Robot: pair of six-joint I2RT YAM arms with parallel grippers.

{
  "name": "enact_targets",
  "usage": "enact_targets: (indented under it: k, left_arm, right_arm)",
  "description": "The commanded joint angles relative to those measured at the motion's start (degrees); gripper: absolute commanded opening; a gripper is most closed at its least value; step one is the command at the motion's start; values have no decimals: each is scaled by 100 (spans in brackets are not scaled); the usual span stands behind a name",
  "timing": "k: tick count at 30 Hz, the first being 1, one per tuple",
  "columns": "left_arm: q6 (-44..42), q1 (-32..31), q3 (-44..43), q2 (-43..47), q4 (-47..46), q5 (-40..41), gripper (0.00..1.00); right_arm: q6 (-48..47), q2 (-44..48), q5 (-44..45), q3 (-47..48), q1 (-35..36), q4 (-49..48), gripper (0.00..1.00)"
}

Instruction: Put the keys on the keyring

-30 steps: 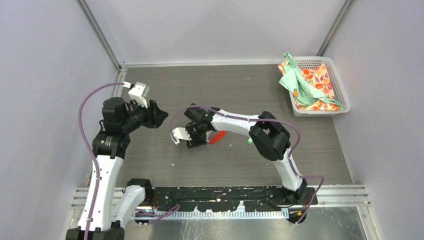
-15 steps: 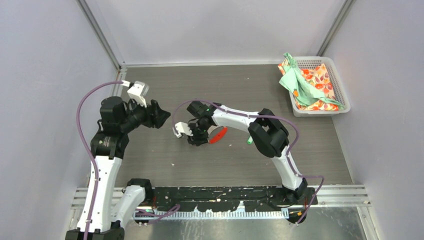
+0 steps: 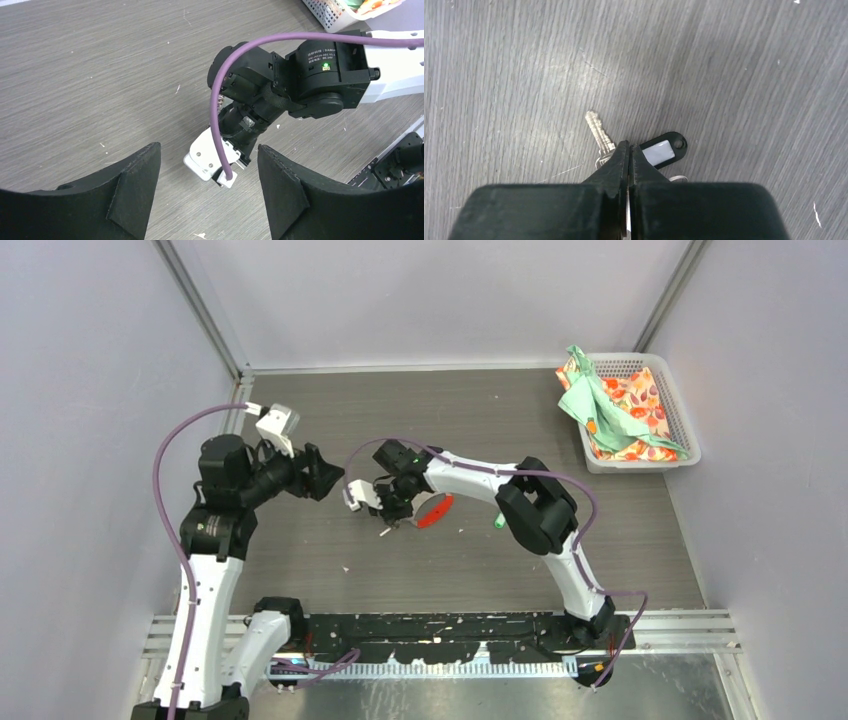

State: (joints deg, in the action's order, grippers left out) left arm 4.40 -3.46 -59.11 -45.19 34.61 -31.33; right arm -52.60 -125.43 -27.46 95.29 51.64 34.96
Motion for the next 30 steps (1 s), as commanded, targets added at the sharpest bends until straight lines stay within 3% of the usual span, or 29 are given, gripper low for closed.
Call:
enact_targets:
  k: [1,8,14,17,18,19,23,25,27,30]
  left_arm:
    - [-310,13,-137,137,93,-97,72]
    - [-1287,12,334,388,387,-365,69]
    - [-1379,20,466,644,472,-794,69]
    - [-1723,19,551,652,607,-1053,68]
    - [-2009,19,618,652,721,-1186,68]
    - [-2367,9,725,652,820,-1330,69]
    - [-3674,5,1352,442,911,-1745,69]
    - [-4716,-95,1480,110,1138,-1883,70]
    - [-5369,-500,1514,-475,1038,-1546,70]
    - [-6309,-1140,1118,-1491,1185,-958,71]
  right_arm:
    - [531,124,51,-365,31,-592,1]
    - [1230,588,-81,-620,-30,-1392,1]
    - [2089,1101,-64,-975,-119,-2226,1]
    - [2333,1421,-73,-1202,-246,-2504,11]
    - [2417,1553,-70,-1341,-284,-2659,20]
    - [2523,1721,-48,-1522,-334,-2859,30]
    - [2980,2402,32,-2260,-551,-3347,42]
    - [3331,2842,265,-2876,-680,-3887,57]
    - [3827,3165,547,-3349,-817,-4422,64]
    - [4426,3555,782,-3854,-979,-4793,66]
